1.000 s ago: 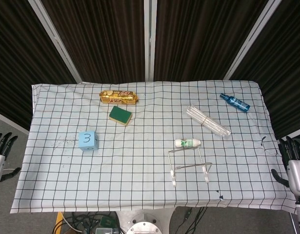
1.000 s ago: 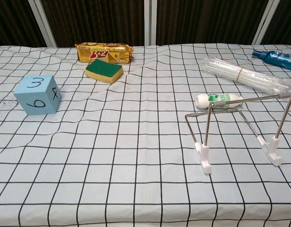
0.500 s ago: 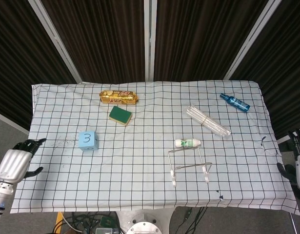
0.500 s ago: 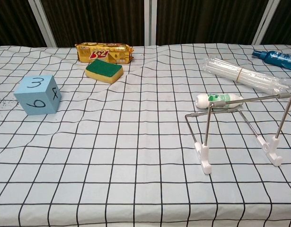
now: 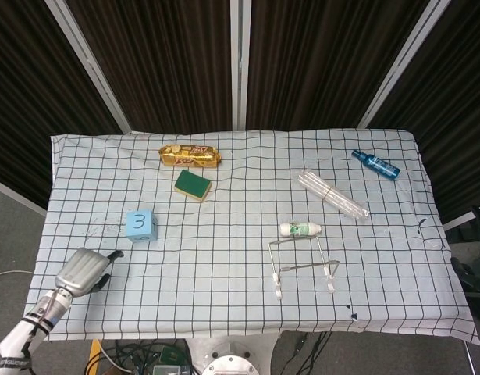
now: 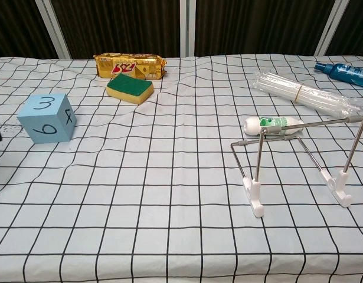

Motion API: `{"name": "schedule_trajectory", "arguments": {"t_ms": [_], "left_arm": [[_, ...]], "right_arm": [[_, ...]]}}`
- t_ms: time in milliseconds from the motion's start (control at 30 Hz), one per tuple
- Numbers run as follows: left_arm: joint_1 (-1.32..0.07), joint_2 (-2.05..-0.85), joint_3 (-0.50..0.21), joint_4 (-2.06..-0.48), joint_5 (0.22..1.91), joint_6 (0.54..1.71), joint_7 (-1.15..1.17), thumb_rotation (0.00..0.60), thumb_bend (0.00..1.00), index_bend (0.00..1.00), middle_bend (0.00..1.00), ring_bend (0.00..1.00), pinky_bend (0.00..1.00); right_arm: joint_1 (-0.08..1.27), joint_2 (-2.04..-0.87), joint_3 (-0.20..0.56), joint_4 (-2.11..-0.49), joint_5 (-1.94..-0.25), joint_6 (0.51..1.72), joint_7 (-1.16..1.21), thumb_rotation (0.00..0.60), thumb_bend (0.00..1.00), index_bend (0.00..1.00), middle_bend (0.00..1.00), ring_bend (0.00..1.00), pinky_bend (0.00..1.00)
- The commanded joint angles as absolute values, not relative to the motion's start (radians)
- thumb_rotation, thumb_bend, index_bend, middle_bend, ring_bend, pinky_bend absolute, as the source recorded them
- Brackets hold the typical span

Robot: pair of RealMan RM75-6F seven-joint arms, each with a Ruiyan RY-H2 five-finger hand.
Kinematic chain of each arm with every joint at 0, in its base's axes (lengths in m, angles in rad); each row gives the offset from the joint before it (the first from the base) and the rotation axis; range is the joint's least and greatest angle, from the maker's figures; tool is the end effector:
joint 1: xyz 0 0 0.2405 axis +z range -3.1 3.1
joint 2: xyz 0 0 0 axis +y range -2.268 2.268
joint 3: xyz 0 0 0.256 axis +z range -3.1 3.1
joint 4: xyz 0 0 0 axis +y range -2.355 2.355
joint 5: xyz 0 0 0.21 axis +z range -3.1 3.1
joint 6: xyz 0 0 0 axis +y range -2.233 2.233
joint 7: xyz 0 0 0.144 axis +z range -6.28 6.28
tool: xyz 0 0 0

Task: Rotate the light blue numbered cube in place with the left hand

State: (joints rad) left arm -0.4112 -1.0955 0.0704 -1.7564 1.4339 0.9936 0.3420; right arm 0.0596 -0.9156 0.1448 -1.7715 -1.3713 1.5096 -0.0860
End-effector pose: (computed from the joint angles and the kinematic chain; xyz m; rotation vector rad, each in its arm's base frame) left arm -0.2623 0.2225 0.0790 -2.0116 -0.8709 -0.5373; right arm -0.3001 -0.1894 0.2303 1.2524 -0.7837 0.8182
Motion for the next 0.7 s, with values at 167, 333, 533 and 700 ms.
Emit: {"name": "schedule_trajectory", "arguments": {"t_ms": [167,333,533,700], "left_arm": [[-0.457,-1.143,0.051,-1.766,1.352,0.930,0.398,0.600,0.46,0.15,0.85,0.87,0.85],[-0.470,-1.172,0.046,-1.756,1.321,0.919,0.422,0.600,0.47,0.10,0.85,0.87,0.86],[-0.486,-1.200,0.032,-1.726,1.272,0.910,0.437,0.600,0.48,0.07,0.86,0.88,0.86],[-0.497,-1.211,0.025,-1.708,1.239,0.909,0.448,0.600,0.48,0.07,0.86,0.88,0.87]], "right_arm": [[0.063,-0.916,0.145,-1.767,-1.361,1.499,-0.083,0.600,0.18,0.00,0.00,0.00,0.00],[0.064,-0.916,0.146,-1.758,-1.351,1.490,-0.075,0.600,0.18,0.00,0.00,0.00,0.00],[0.068,-0.916,0.145,-1.753,-1.345,1.478,-0.071,0.600,0.18,0.00,0.00,0.00,0.00],[0.070,-0.917,0.146,-1.750,-1.340,1.472,-0.070,0.600,0.18,0.00,0.00,0.00,0.00]]}}
